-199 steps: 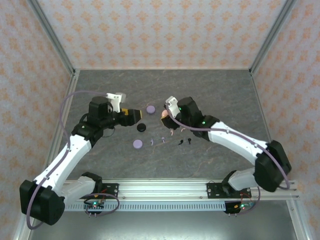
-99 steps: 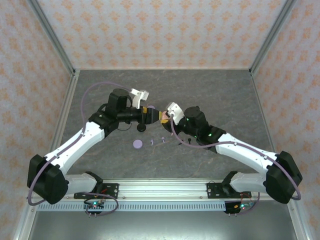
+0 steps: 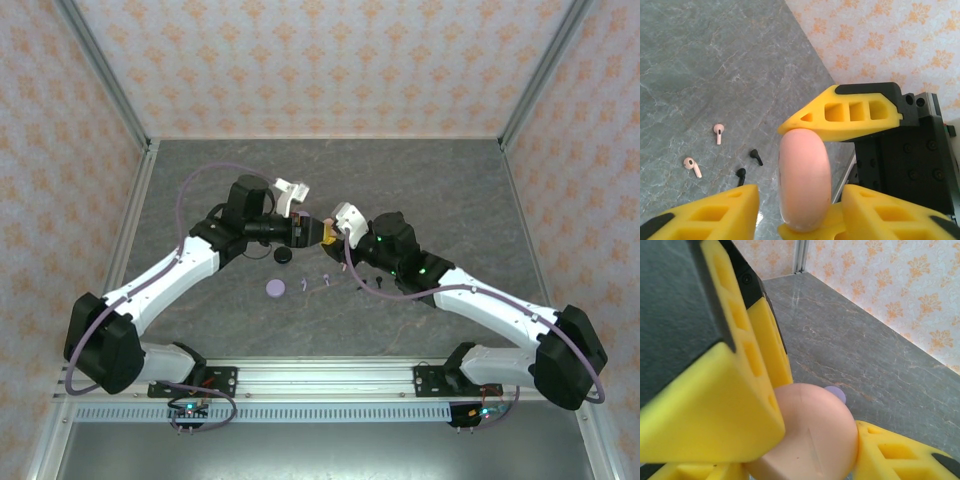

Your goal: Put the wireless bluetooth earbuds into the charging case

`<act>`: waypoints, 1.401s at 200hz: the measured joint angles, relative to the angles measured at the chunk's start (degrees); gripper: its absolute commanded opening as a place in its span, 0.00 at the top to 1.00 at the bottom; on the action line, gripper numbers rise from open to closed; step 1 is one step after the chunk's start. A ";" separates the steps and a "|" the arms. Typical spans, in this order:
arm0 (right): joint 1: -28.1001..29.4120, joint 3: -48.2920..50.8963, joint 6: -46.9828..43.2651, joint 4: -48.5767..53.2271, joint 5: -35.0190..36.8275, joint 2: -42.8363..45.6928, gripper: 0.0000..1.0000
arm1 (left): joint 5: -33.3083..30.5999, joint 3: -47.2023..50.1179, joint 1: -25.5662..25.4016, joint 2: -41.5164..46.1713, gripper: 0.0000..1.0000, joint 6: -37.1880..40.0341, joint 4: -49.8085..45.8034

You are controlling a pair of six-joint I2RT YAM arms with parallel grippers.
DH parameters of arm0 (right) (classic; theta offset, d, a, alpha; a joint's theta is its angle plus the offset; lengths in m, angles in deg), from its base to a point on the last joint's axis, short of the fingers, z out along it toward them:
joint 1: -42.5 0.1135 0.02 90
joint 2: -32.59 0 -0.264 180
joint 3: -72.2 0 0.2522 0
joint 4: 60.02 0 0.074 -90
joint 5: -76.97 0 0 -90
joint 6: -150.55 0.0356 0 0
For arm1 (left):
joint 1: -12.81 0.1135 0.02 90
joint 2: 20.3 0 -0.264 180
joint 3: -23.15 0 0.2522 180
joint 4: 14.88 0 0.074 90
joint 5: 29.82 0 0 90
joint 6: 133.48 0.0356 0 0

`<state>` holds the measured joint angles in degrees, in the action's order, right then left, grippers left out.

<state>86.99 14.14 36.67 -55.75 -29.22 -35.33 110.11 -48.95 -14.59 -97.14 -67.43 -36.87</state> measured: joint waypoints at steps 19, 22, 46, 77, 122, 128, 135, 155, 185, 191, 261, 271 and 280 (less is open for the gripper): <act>0.00 0.00 0.00 -0.02 -0.42 0.00 0.53 | 1.07 -0.24 -0.13 -0.48 0.63 -0.02 0.07; 0.00 0.00 0.00 -0.02 -0.48 0.00 0.53 | 1.29 -0.26 -0.17 -0.50 0.64 0.04 0.07; -0.02 -0.02 0.00 -0.02 -0.81 0.00 0.53 | 1.90 -0.76 -0.20 -1.11 0.72 0.35 -0.09; -0.04 -0.07 0.02 0.44 -0.76 -0.04 0.52 | 2.16 -1.25 -0.09 -1.66 0.80 1.68 -1.11; 0.00 -1.05 0.09 2.03 -1.29 -0.04 0.31 | 2.40 -1.62 -0.37 -1.64 0.87 3.67 -1.84; 0.00 -1.36 0.28 2.51 -1.46 -0.04 0.28 | 2.36 -1.62 -0.37 -1.62 0.88 4.07 -1.81; 0.00 -1.70 0.24 3.08 -1.64 -0.04 0.25 | 2.32 -1.62 -0.44 -1.53 0.90 4.44 -1.81; -0.09 -1.95 1.14 4.83 -1.64 0.37 0.17 | 1.16 -1.44 -0.63 -0.52 0.94 5.40 -1.33; -1.31 -1.22 3.28 7.43 -2.45 3.85 0.06 | -1.79 1.05 -0.63 3.28 0.98 7.61 1.77; -1.97 -0.74 3.85 7.80 -3.19 5.27 0.06 | -2.45 1.90 -0.63 4.20 0.98 8.17 2.75; -12.63 1.75 12.44 8.37 -19.45 14.03 0.16 | -8.50 14.40 -1.05 13.88 1.00 18.18 16.31; -12.98 1.75 13.03 8.15 -20.92 13.97 0.16 | -9.03 15.21 -1.42 14.91 1.00 20.11 17.11; -13.05 1.51 13.31 8.15 -22.16 13.64 0.17 | -9.38 15.54 -1.84 15.58 1.00 21.88 17.53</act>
<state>73.94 15.65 49.98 -47.60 -51.38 -21.69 100.73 -33.41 -16.42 -81.55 -45.55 -19.34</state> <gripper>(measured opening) 0.842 0.168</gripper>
